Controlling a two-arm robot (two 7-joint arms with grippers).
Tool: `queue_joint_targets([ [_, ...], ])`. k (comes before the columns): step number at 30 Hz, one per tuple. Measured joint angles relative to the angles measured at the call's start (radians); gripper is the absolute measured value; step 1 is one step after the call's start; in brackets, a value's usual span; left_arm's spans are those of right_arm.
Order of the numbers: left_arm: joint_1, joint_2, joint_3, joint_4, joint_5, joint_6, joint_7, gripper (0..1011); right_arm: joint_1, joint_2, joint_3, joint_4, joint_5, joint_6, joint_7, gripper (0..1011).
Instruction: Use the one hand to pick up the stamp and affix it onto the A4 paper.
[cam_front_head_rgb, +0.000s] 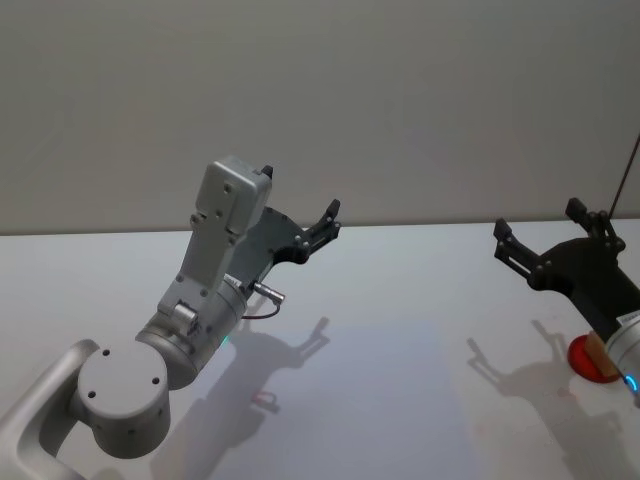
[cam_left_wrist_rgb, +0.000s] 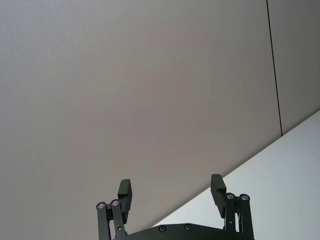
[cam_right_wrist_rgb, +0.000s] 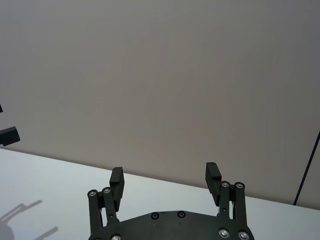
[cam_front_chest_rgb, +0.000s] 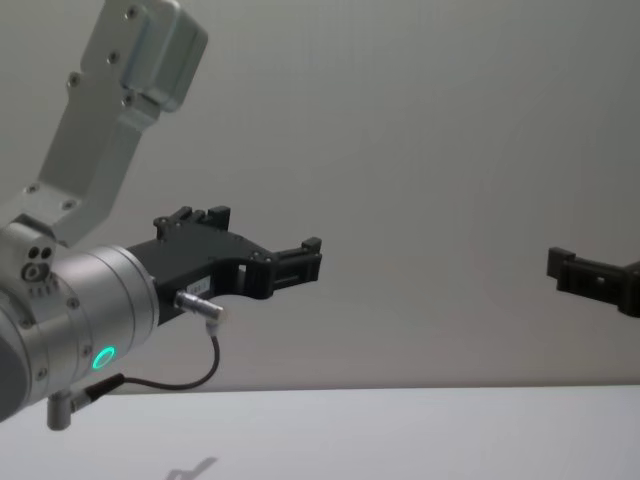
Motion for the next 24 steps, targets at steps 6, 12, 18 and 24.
queue_joint_targets([
  [6,0.0,0.0,0.0,0.0,0.0,0.0,0.0,1001,0.0,0.0,0.0,0.0,0.0,0.0,0.0,1001],
  [12,0.0,0.0,0.0,0.0,0.0,0.0,0.0,1001,0.0,0.0,0.0,0.0,0.0,0.0,0.0,1001],
  [18,0.0,0.0,0.0,0.0,0.0,0.0,0.0,1001,0.0,0.0,0.0,0.0,0.0,0.0,0.0,1001],
  [24,0.0,0.0,0.0,0.0,0.0,0.0,0.0,1001,0.0,0.0,0.0,0.0,0.0,0.0,0.0,1001],
])
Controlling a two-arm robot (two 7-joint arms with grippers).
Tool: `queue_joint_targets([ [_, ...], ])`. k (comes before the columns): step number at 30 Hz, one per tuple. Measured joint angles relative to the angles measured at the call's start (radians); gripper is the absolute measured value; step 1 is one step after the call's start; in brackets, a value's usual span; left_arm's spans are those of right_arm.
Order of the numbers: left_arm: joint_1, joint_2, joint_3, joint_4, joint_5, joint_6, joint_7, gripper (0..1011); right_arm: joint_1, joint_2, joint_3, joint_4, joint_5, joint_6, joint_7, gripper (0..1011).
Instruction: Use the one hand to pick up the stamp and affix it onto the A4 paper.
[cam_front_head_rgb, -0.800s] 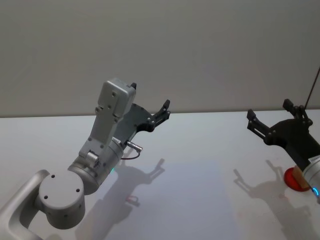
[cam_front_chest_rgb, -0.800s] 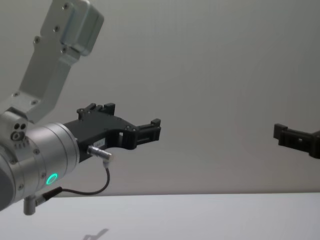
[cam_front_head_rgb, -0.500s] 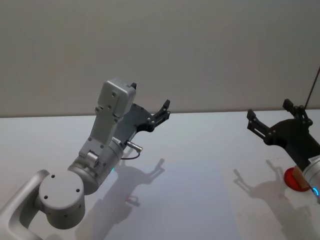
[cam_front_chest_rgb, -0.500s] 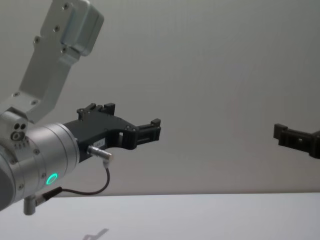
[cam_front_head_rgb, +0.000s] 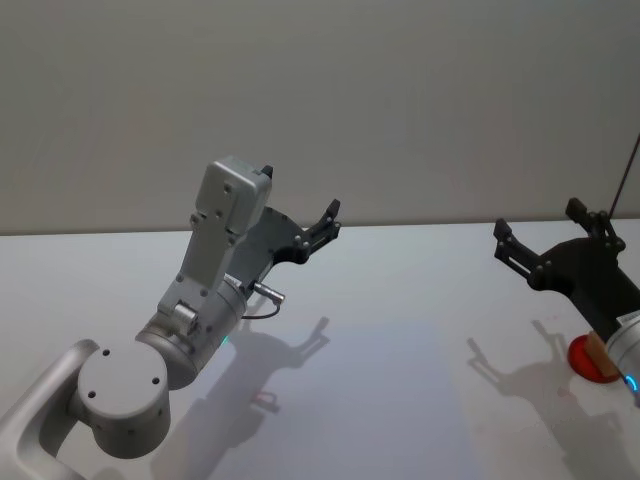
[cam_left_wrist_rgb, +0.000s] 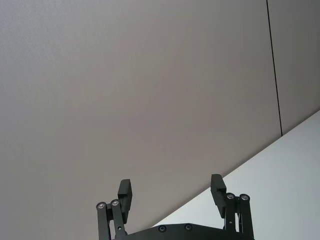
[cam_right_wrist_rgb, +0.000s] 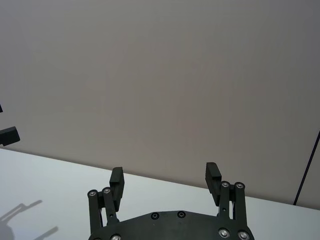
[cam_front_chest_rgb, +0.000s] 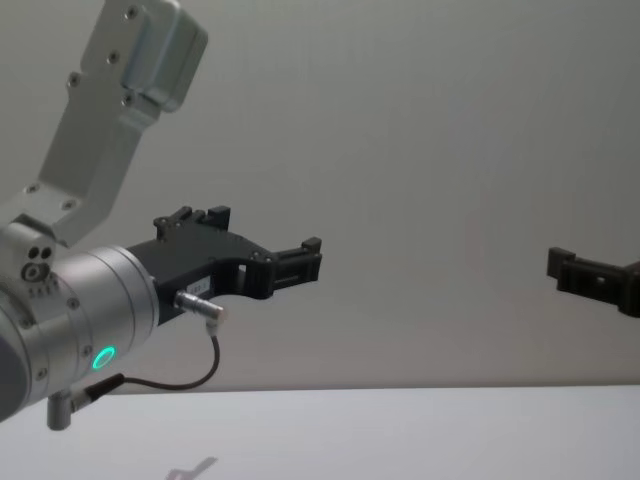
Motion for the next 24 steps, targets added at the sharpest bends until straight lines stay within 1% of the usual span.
queue_joint_targets([
  [24,0.0,0.0,0.0,0.0,0.0,0.0,0.0,1001,0.0,0.002,0.002,-0.001,0.0,0.0,0.002,1001],
])
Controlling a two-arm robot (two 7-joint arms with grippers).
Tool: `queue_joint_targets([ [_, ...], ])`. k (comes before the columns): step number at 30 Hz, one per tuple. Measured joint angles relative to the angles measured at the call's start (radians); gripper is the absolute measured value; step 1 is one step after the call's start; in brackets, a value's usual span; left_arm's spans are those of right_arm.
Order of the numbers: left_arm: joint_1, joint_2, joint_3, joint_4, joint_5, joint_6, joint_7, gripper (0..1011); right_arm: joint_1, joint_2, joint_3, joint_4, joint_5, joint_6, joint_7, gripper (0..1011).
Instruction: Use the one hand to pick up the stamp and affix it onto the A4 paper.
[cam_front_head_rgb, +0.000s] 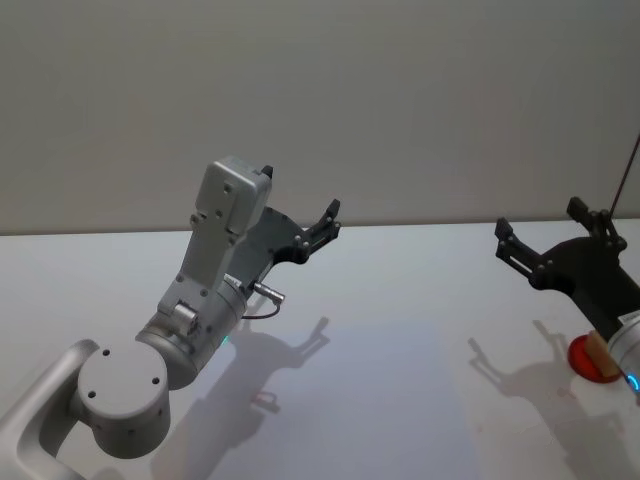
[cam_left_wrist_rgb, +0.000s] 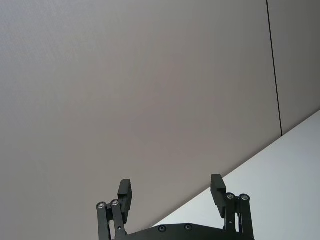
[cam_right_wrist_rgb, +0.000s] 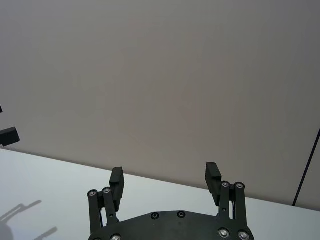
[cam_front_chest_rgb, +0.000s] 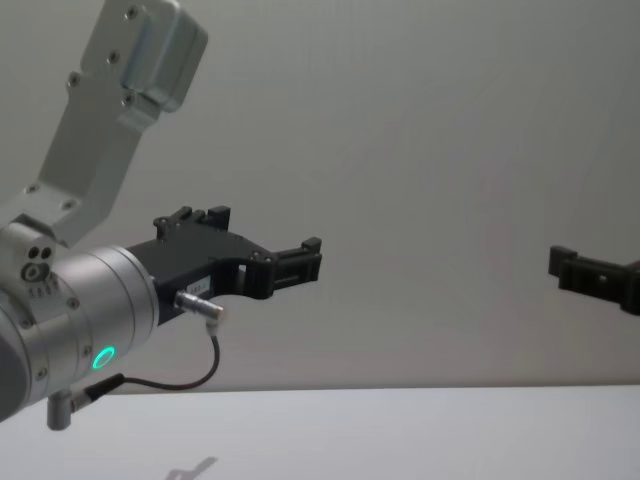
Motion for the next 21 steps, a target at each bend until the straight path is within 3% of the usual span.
queue_joint_targets([
  [9,0.0,0.0,0.0,0.0,0.0,0.0,0.0,1001,-0.019,0.028,0.02,-0.035,0.013,0.006,0.002,1001],
  [21,0.0,0.0,0.0,0.0,0.0,0.0,0.0,1001,-0.088,0.091,0.063,-0.083,0.072,0.033,-0.015,1001],
])
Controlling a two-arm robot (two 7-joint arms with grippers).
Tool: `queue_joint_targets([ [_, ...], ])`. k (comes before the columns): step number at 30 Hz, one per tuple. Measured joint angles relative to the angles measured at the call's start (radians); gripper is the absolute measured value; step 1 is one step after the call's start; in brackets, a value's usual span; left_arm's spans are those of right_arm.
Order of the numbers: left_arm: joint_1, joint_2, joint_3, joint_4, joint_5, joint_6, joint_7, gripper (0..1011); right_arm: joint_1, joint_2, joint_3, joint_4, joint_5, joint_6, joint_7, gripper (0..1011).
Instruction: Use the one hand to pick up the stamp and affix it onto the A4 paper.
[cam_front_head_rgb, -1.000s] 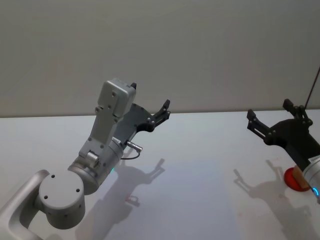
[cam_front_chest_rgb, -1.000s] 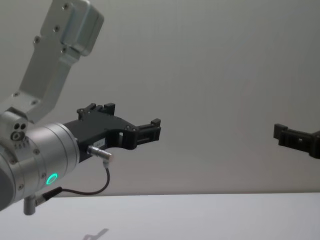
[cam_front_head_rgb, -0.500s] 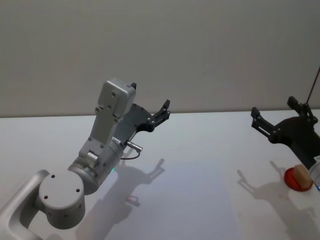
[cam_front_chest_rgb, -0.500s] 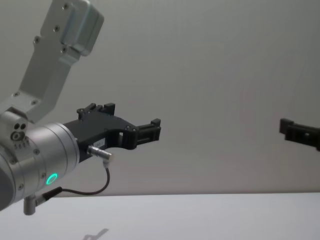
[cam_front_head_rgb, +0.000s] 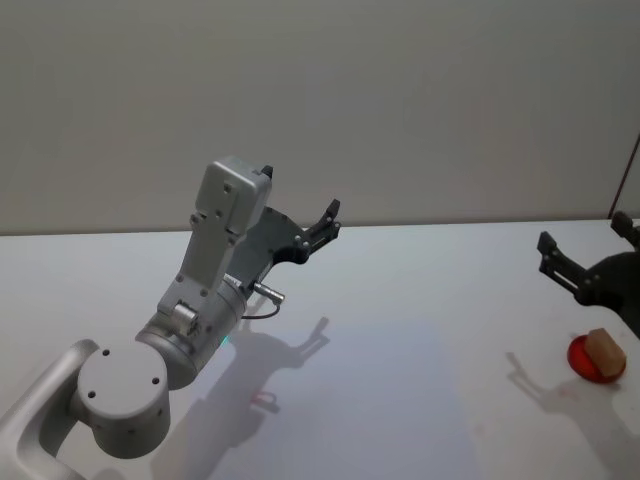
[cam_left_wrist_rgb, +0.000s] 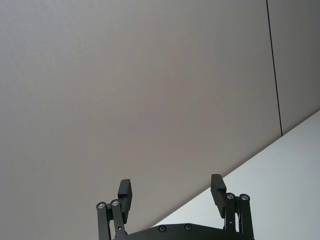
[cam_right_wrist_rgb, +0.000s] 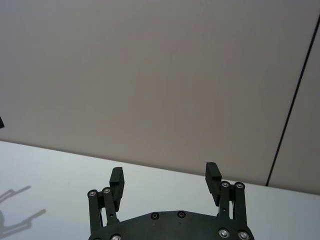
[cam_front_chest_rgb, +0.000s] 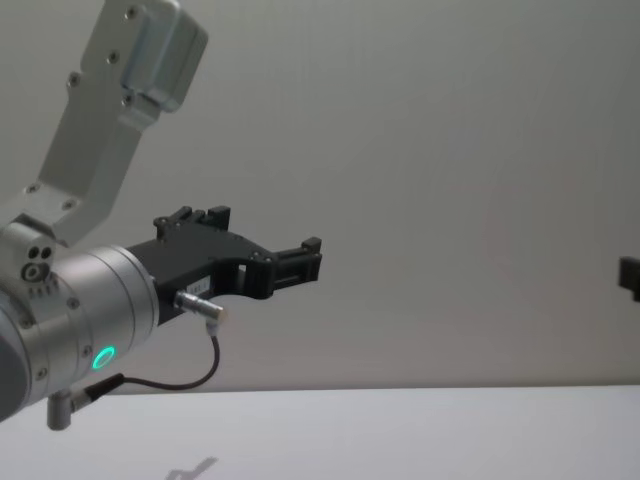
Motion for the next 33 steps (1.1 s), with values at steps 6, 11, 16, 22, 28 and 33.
queue_joint_targets([
  [6,0.0,0.0,0.0,0.0,0.0,0.0,0.0,1001,-0.034,0.024,0.02,-0.005,0.026,0.01,-0.017,1001],
  [11,0.0,0.0,0.0,0.0,0.0,0.0,0.0,1001,-0.052,0.037,0.034,-0.001,0.043,0.018,-0.029,1001],
  [16,0.0,0.0,0.0,0.0,0.0,0.0,0.0,1001,-0.061,0.046,0.045,0.013,0.061,0.026,-0.031,1001],
  [22,0.0,0.0,0.0,0.0,0.0,0.0,0.0,1001,-0.061,0.052,0.056,0.04,0.08,0.038,-0.026,1001],
  [28,0.0,0.0,0.0,0.0,0.0,0.0,0.0,1001,-0.055,0.055,0.064,0.068,0.099,0.055,-0.012,1001],
  [33,0.0,0.0,0.0,0.0,0.0,0.0,0.0,1001,-0.048,0.057,0.068,0.091,0.111,0.071,-0.001,1001],
])
